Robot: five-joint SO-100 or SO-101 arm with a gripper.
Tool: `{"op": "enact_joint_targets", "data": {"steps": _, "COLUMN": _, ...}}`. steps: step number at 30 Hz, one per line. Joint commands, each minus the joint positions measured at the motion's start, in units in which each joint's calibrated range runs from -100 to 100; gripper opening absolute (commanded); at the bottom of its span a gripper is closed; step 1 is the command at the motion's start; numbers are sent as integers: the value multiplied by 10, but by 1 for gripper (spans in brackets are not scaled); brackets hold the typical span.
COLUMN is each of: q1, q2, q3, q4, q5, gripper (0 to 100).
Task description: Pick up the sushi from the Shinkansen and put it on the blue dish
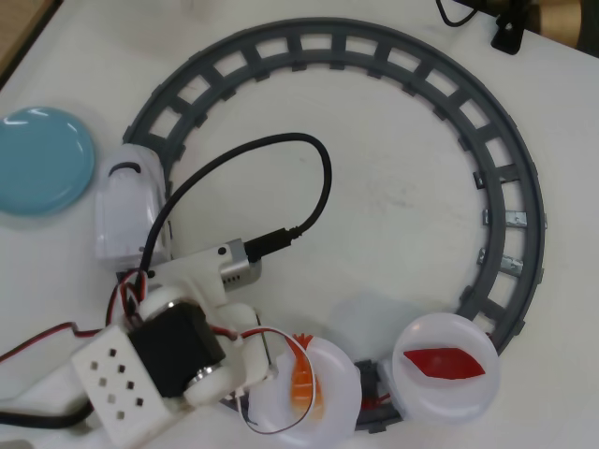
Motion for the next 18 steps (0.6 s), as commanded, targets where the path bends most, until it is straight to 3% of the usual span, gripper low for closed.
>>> {"op": "enact_joint_targets", "data": {"steps": 1, "q1": 19, "q2": -1, "q3": -32, "q4": 11, "q5": -13, "gripper": 21}}
{"op": "enact_joint_targets", "data": {"steps": 18, "q1": 49, "q2": 102, "q3": -12, "q4": -23, "q5": -23, "gripper": 21}}
